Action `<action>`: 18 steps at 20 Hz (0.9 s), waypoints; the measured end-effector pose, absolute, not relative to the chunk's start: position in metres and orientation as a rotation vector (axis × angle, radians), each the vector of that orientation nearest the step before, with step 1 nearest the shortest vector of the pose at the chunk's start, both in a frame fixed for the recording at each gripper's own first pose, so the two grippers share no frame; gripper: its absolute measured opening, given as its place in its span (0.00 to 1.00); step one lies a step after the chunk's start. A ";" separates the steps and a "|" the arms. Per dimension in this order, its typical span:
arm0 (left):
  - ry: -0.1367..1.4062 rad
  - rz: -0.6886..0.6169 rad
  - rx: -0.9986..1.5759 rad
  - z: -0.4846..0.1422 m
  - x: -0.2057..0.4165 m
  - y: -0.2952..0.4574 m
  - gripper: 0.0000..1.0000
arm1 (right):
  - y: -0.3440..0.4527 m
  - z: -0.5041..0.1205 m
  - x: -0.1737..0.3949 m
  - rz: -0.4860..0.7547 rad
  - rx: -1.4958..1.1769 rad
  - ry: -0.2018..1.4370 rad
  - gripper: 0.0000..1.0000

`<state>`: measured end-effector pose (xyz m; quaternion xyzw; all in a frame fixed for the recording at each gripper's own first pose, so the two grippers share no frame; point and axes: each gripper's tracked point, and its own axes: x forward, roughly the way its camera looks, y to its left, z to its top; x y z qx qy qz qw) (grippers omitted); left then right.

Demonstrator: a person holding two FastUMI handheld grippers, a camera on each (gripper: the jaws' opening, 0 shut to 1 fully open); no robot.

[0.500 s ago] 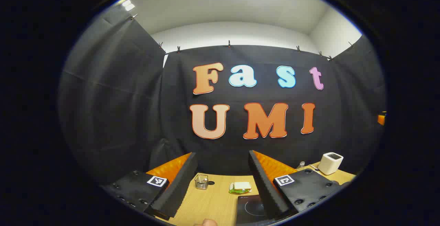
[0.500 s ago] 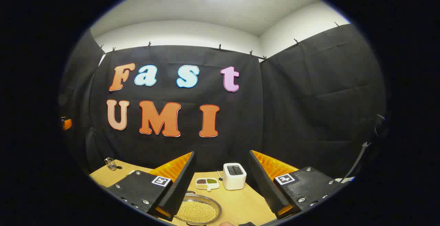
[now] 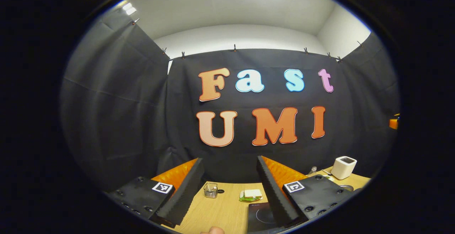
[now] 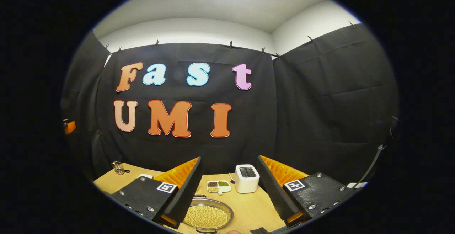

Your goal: First push the handle of the pot to place it horizontally, then grasp the pot with both hands and set it on the induction cooktop.

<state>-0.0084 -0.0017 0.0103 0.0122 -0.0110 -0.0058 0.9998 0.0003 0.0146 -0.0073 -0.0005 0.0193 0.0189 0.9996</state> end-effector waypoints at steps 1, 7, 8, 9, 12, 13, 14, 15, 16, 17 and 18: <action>-0.022 -0.014 0.023 0.010 -0.010 -0.002 0.96 | 0.017 -0.007 0.000 0.044 0.000 0.039 0.94; -0.010 -0.019 0.014 0.007 -0.011 0.000 0.99 | 0.025 -0.020 0.002 0.078 0.010 0.064 0.94; -0.007 -0.020 0.012 0.006 -0.010 -0.001 0.99 | 0.028 -0.025 0.002 0.087 0.014 0.072 0.92; -0.006 -0.023 0.010 0.005 -0.010 0.000 0.99 | 0.031 -0.028 0.002 0.098 0.017 0.080 0.90; 0.000 -0.020 0.002 0.003 -0.007 0.001 0.99 | 0.035 -0.041 0.004 0.114 0.031 0.106 0.69; 0.002 -0.019 0.001 0.001 -0.007 0.002 0.99 | 0.036 -0.047 0.005 0.112 0.030 0.120 0.59; 0.005 -0.018 0.000 0.001 -0.007 0.003 0.99 | 0.037 -0.053 0.005 0.113 0.027 0.133 0.55; 0.009 -0.019 0.000 0.000 -0.006 0.002 0.99 | 0.040 -0.059 0.005 0.119 0.027 0.146 0.48; 0.011 -0.022 0.000 -0.001 -0.006 0.002 0.99 | 0.044 -0.065 0.004 0.131 0.035 0.160 0.35; 0.012 -0.019 -0.002 -0.002 -0.005 0.003 0.99 | 0.050 -0.072 0.003 0.154 0.046 0.174 0.30; 0.014 -0.017 -0.004 -0.003 -0.004 0.004 0.96 | 0.057 -0.081 0.002 0.177 0.054 0.194 0.20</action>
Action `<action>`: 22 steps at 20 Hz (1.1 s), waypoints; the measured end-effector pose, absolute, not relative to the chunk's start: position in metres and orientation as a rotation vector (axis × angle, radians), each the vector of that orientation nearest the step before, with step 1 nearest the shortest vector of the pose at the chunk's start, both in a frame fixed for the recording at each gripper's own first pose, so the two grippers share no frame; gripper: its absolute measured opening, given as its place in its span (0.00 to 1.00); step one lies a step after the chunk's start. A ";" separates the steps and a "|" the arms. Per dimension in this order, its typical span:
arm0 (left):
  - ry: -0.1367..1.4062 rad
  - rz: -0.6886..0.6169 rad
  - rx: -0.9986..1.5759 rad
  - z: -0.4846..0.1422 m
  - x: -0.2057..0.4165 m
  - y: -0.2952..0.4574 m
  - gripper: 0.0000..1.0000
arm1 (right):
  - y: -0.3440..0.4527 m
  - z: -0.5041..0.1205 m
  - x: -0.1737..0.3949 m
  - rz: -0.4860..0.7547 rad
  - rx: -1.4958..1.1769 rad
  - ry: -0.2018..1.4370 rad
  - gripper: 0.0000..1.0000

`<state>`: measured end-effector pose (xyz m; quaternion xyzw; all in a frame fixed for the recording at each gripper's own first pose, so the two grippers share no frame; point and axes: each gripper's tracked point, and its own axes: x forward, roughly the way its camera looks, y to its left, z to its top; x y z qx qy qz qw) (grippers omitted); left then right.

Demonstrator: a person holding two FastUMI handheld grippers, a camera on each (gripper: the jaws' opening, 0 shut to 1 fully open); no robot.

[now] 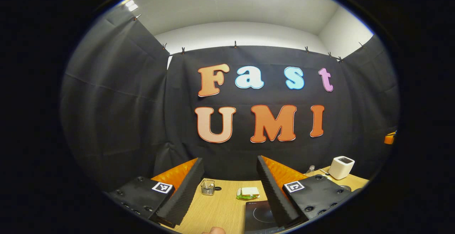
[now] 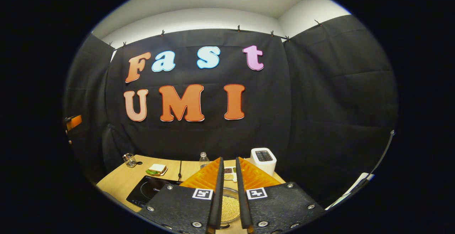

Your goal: First push the handle of the pot to place it horizontally, then grasp the pot with both hands and set it on the induction cooktop.

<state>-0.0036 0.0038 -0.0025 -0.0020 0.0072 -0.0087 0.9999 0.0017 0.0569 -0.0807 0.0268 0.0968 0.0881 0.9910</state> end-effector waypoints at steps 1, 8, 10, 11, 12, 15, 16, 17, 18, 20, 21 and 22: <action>0.016 -0.015 -0.006 -0.003 -0.004 0.004 0.96 | 0.062 -0.091 0.001 0.193 0.053 0.217 0.21; 0.001 -0.033 0.001 0.001 -0.009 -0.002 0.99 | 0.085 -0.166 -0.014 0.243 0.020 0.369 0.02; 0.000 -0.042 0.009 0.001 -0.011 -0.005 0.99 | 0.092 -0.184 -0.018 0.255 0.002 0.395 0.00; 0.002 -0.049 0.008 -0.001 -0.012 -0.007 0.99 | 0.095 -0.193 -0.021 0.264 -0.005 0.409 0.00; 0.007 -0.051 0.005 -0.003 -0.012 -0.008 0.98 | 0.100 -0.201 -0.025 0.273 -0.003 0.421 0.00; 0.021 -0.042 -0.005 -0.009 -0.008 -0.003 0.98 | 0.113 -0.238 -0.034 0.303 0.007 0.492 0.00; 0.025 -0.035 -0.003 -0.011 -0.007 0.000 0.98 | 0.118 -0.253 -0.039 0.311 0.012 0.524 0.00; 0.027 -0.029 0.000 -0.012 -0.006 0.002 0.98 | 0.124 -0.266 -0.044 0.322 0.012 0.555 0.00; 0.028 -0.021 0.000 -0.013 -0.004 0.005 0.98 | 0.128 -0.279 -0.047 0.331 0.001 0.582 0.00; 0.026 -0.010 0.000 -0.014 -0.005 0.009 0.98 | 0.135 -0.304 -0.053 0.346 -0.017 0.632 0.00; 0.026 -0.008 0.000 -0.016 -0.004 0.009 0.98 | 0.139 -0.313 -0.057 0.359 -0.014 0.658 0.00; 0.028 -0.007 0.002 -0.017 -0.005 0.010 0.97 | 0.141 -0.320 -0.062 0.366 -0.008 0.677 0.00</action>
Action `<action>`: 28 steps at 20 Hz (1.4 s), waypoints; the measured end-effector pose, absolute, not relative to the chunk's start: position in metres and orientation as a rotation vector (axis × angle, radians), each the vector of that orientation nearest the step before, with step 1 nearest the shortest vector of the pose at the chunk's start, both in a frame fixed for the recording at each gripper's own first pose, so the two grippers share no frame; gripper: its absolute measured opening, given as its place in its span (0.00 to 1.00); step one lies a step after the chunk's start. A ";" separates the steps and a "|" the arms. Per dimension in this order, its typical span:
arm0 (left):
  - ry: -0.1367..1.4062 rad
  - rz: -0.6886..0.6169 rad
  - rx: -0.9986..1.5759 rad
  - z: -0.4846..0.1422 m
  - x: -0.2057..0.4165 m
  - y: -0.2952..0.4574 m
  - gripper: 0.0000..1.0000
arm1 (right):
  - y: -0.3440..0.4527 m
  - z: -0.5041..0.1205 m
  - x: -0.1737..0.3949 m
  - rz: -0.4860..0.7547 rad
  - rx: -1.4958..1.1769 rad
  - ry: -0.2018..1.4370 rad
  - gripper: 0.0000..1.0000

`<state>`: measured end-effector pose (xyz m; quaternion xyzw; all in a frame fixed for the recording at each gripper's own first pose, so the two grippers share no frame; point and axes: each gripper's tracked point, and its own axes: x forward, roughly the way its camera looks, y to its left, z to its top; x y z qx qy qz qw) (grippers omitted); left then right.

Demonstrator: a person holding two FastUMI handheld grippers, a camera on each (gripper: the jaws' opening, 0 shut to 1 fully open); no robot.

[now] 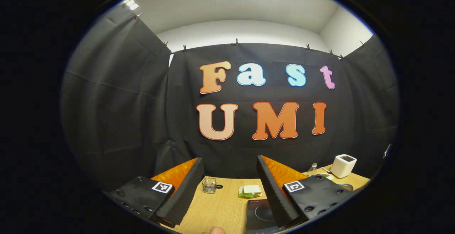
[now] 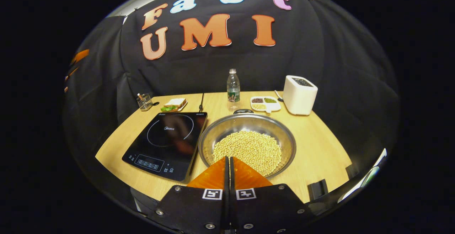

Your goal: First push the handle of the pot to place it horizontally, then grasp the pot with both hands and set it on the induction cooktop.

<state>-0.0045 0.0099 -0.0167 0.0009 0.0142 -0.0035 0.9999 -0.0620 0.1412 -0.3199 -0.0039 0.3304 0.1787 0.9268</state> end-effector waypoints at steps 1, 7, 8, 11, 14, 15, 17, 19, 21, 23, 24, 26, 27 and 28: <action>0.031 -0.008 0.004 -0.018 -0.005 0.009 0.99 | 0.143 -0.326 -0.064 0.369 -0.007 0.691 0.00; 0.045 -0.015 0.019 -0.028 -0.004 0.004 0.98 | 0.153 -0.365 -0.078 0.387 0.001 0.772 0.00; 0.048 -0.018 0.020 -0.030 -0.003 0.004 0.99 | 0.153 -0.370 -0.080 0.385 -0.002 0.782 0.00; 0.055 -0.017 0.023 -0.033 -0.002 0.004 0.98 | 0.151 -0.385 -0.085 0.382 0.007 0.820 0.00; 0.064 -0.021 0.022 -0.036 -0.001 0.004 0.98 | 0.151 -0.396 -0.087 0.373 0.005 0.842 0.00; 0.065 -0.021 0.023 -0.037 -0.001 0.004 0.98 | 0.150 -0.399 -0.088 0.373 0.007 0.849 0.00; 0.065 -0.014 0.029 -0.039 0.000 0.005 0.98 | 0.149 -0.403 -0.091 0.371 0.010 0.861 0.00; 0.065 -0.011 0.037 -0.039 -0.001 0.005 0.99 | 0.151 -0.408 -0.093 0.376 0.034 0.877 0.00; 0.068 -0.013 0.033 -0.041 -0.001 0.003 0.98 | 0.147 -0.408 -0.091 0.366 0.036 0.873 0.00; 0.073 -0.018 0.026 -0.042 -0.001 0.001 0.98 | 0.140 -0.410 -0.088 0.354 0.038 0.870 0.00; 0.079 -0.022 0.022 -0.044 0.000 -0.001 0.99 | 0.136 -0.410 -0.089 0.347 0.043 0.871 0.00; 0.082 -0.022 0.021 -0.046 0.000 -0.003 0.98 | 0.127 -0.412 -0.084 0.330 0.048 0.874 0.00; 0.081 -0.022 0.022 -0.046 0.000 -0.004 0.98 | 0.122 -0.412 -0.083 0.321 0.050 0.874 0.00; 0.080 -0.023 0.021 -0.046 0.000 -0.006 0.98 | 0.117 -0.413 -0.081 0.312 0.052 0.875 0.00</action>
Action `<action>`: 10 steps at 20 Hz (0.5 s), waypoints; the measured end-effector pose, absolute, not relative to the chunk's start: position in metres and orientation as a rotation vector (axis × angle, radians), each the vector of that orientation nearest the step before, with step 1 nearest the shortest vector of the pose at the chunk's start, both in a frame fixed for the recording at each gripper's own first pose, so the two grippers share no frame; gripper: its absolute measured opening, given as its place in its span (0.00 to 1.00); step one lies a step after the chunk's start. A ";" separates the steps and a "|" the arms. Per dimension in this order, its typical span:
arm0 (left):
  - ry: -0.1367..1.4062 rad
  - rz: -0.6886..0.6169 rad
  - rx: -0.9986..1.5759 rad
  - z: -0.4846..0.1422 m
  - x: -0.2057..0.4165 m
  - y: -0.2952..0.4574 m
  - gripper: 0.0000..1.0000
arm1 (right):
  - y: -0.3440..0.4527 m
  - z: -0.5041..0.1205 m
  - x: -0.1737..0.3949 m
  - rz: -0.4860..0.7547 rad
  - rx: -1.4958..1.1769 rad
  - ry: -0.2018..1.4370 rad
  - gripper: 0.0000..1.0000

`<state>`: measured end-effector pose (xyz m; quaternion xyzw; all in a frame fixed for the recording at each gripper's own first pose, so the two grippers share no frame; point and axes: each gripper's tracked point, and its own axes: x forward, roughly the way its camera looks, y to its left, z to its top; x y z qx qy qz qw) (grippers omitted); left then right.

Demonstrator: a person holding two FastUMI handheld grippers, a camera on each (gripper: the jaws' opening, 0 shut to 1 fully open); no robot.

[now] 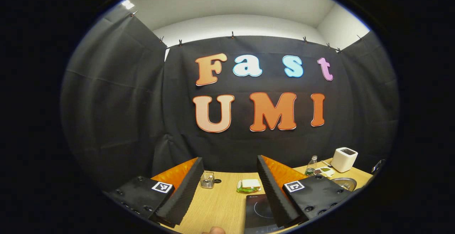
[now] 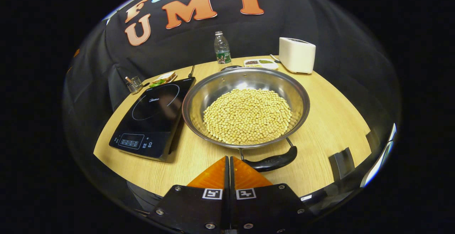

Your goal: First push the handle of the pot to place it horizontally, then grasp the pot with both hands and set it on the induction cooktop.

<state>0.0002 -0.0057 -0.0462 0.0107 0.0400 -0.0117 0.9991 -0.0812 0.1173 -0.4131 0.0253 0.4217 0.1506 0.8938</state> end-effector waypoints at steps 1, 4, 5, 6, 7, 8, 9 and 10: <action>0.077 -0.027 0.018 -0.045 0.000 -0.008 0.98 | 0.113 -0.413 -0.080 0.304 0.056 0.877 0.00; 0.073 -0.036 0.012 -0.044 0.000 -0.013 0.98 | 0.101 -0.414 -0.076 0.295 0.063 0.882 0.00; 0.075 -0.038 0.011 -0.044 0.000 -0.016 0.98 | 0.096 -0.414 -0.073 0.285 0.064 0.882 0.00; 0.075 -0.041 0.012 -0.044 0.001 -0.017 0.98 | 0.090 -0.415 -0.070 0.278 0.065 0.884 0.00; 0.076 -0.042 0.015 -0.044 0.001 -0.020 0.99 | 0.085 -0.416 -0.067 0.269 0.070 0.883 0.00; 0.077 -0.044 0.019 -0.044 0.001 -0.021 0.99 | 0.082 -0.416 -0.065 0.262 0.073 0.884 0.00; 0.078 -0.047 0.021 -0.044 0.002 -0.023 0.99 | 0.078 -0.416 -0.062 0.257 0.082 0.884 0.00; 0.079 -0.049 0.022 -0.044 0.003 -0.025 0.98 | 0.076 -0.417 -0.060 0.252 0.095 0.884 0.00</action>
